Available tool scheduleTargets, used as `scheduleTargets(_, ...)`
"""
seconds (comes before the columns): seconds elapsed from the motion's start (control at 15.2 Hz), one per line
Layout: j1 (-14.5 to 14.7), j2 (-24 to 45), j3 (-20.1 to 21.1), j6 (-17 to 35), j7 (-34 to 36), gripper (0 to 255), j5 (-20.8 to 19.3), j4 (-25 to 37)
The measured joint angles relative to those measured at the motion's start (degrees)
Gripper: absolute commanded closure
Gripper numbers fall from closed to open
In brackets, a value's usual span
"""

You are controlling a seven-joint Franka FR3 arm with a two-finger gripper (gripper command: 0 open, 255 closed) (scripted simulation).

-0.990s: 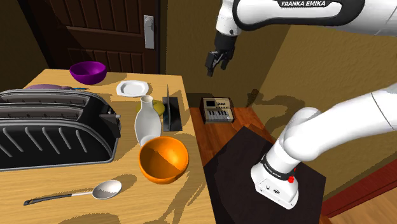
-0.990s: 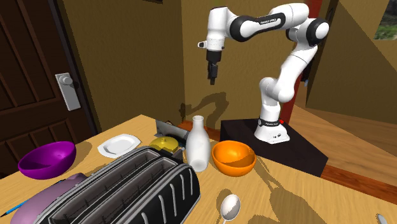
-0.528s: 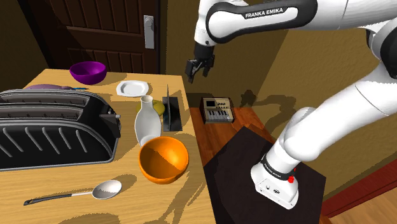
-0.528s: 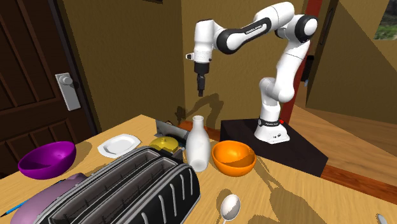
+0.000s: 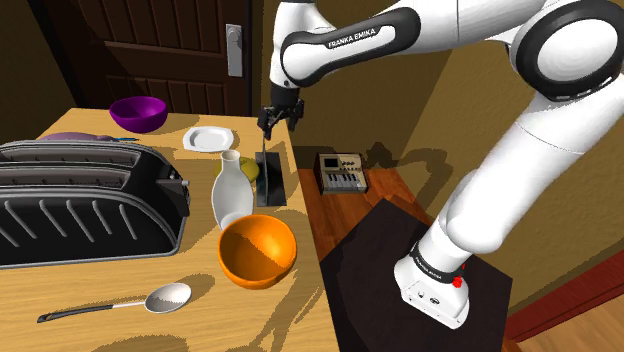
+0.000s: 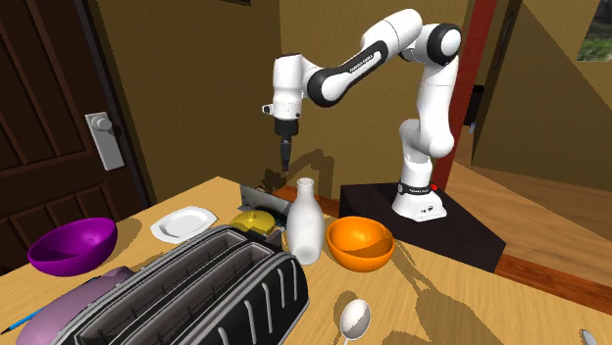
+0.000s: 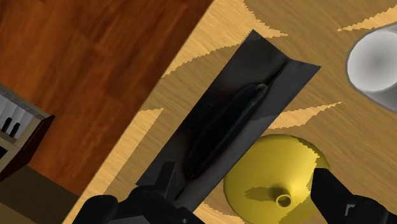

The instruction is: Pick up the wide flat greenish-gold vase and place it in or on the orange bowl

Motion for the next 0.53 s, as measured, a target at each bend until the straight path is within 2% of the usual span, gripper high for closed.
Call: scheduleTargets(0.53, 1.25, 16.48, 0.83, 4.64, 3.35, 0, -0.47, 12.04)
